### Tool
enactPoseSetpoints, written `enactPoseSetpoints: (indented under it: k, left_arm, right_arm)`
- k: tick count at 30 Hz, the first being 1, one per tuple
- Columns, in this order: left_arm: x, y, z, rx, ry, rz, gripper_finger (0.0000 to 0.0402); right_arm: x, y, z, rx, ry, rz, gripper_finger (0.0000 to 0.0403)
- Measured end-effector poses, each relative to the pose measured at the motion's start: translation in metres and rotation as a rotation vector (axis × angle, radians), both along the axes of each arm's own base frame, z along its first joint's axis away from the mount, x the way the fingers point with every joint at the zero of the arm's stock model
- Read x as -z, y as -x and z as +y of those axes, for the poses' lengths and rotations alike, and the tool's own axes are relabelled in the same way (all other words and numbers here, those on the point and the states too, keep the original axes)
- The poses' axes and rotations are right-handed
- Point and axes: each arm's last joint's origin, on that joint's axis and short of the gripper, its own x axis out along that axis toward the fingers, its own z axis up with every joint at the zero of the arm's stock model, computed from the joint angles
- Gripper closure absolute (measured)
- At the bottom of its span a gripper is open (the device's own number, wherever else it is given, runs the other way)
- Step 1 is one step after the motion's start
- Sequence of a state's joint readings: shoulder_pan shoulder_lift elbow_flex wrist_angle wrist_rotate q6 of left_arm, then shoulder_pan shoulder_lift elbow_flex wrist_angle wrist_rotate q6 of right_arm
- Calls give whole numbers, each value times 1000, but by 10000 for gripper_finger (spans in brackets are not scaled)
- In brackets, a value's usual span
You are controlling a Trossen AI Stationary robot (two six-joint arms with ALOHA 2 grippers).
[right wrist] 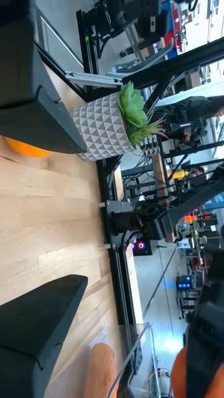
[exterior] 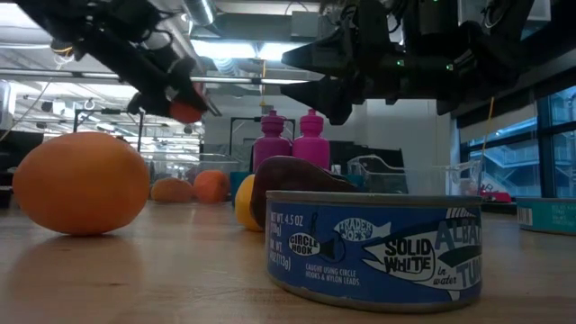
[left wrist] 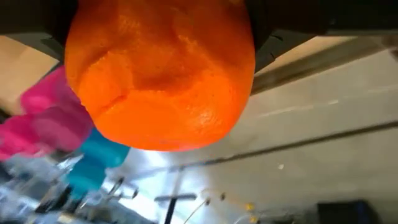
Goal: Pick & Place Food Item
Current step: Put the top orange into the left transparent bin
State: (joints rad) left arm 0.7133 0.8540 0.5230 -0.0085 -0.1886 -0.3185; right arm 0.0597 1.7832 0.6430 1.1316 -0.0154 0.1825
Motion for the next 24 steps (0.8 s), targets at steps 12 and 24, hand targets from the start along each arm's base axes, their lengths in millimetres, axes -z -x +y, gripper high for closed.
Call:
enactPoseSetpoints:
  k: [12,24]
  left_arm:
    - [1,-36,34,-44,141,234,141]
    - [-2,-53,56,-67,277,420,141]
  right_arm:
    - [0,0,0,0,4,2,69]
    - [0,0,0,-4,11,2,69]
